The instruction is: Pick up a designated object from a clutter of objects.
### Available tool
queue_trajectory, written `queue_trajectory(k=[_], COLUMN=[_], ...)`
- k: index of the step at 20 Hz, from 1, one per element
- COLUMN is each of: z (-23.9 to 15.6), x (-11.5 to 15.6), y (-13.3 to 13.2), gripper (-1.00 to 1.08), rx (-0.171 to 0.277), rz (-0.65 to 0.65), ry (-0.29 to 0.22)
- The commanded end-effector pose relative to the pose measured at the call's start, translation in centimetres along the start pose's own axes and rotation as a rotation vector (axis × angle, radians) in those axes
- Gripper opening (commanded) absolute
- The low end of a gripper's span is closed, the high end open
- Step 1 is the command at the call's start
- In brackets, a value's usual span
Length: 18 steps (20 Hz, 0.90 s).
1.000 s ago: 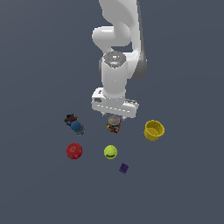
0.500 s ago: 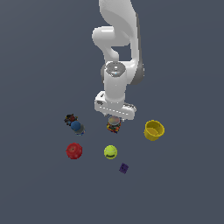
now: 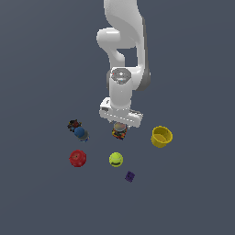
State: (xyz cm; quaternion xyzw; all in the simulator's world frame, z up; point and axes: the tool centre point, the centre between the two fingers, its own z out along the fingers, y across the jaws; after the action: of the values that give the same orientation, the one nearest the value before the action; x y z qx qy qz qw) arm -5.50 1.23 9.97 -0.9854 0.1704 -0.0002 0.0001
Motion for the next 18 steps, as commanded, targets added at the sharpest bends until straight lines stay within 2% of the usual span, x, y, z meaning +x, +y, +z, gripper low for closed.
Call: queue_trajectory(k=[1,7,12,13,18], z=[0.9,3.5,4.2,4.2,4.2], x=[-0.1,-0.1,-0.1,-0.1,-0.1], y=[0.0,0.1,0.0,0.0,0.0], gripper=[1.0,1.0,1.0,-1.0,-1.0], rx=[0.0,0.0,0.0,0.0,0.0], rz=[0.001,0.002,0.002,0.002,0.002], ry=[-0.001,0.0,0.0,0.0,0.0])
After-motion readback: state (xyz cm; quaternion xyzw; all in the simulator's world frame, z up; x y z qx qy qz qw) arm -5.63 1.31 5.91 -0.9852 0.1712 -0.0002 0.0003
